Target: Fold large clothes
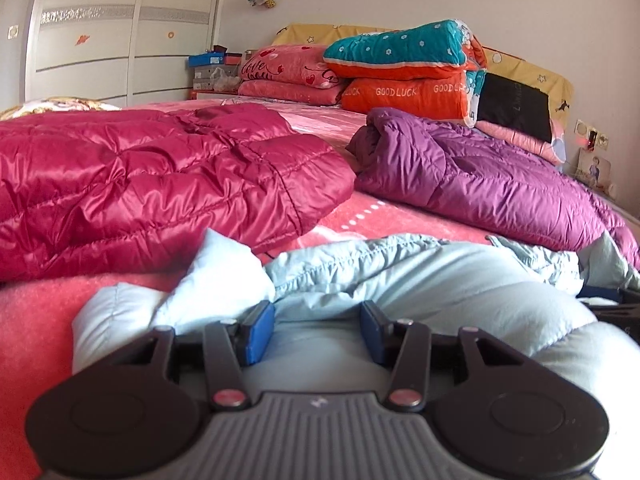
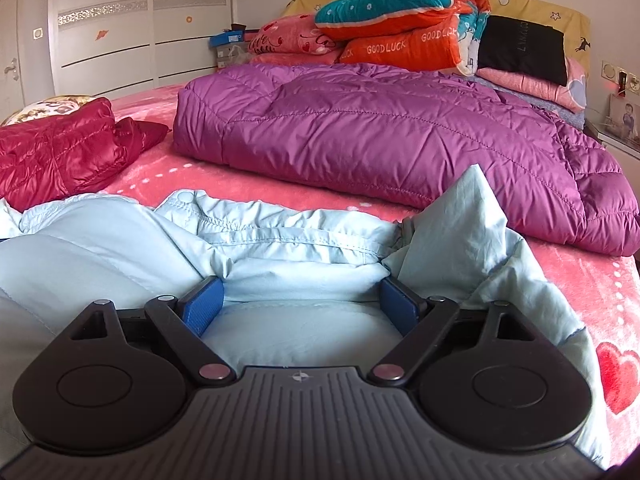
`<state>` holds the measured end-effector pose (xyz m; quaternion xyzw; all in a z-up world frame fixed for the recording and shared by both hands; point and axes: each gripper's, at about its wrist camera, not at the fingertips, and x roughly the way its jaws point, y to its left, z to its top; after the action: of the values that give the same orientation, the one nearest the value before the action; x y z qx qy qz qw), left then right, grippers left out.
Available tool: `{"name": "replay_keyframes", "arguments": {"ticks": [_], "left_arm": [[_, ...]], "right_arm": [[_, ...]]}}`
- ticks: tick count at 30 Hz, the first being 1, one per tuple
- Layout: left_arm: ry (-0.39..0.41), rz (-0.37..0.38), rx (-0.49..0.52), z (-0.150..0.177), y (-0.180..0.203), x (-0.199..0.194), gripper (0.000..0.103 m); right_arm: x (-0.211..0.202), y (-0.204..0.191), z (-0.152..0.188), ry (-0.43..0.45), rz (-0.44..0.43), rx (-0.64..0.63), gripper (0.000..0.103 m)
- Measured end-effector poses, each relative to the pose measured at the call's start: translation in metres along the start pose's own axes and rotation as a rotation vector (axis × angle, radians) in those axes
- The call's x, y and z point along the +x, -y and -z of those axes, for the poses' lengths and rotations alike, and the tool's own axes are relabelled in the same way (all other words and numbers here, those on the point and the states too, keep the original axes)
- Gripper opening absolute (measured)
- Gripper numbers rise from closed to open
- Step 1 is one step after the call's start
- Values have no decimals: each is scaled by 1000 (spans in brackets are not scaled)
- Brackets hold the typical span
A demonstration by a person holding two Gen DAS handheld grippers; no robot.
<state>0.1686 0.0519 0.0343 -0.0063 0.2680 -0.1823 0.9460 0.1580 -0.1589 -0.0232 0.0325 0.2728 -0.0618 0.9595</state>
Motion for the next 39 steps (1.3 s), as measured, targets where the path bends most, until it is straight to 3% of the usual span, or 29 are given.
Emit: {"name": "replay_keyframes", "arguments": {"ticks": [15, 18, 20, 25, 32, 39], "left_arm": [[14, -37, 41, 1, 7, 0, 51], [22, -46, 41, -3, 8, -10, 66], [41, -28, 18, -8, 5, -24, 84], [137, 35, -156, -28, -18, -72, 91], [128, -36, -150, -28, -33, -105, 96], [87, -77, -206, -9, -54, -135, 97]], "right_arm": [[-14, 5, 7, 34, -11, 15, 103], [-16, 6, 6, 43, -18, 29, 103], [-20, 6, 6, 53, -20, 34, 103], [-47, 18, 3, 90, -64, 121, 103], [-94, 31, 3, 129, -109, 200, 103], [-129, 35, 25, 69, -82, 225, 103]]}}
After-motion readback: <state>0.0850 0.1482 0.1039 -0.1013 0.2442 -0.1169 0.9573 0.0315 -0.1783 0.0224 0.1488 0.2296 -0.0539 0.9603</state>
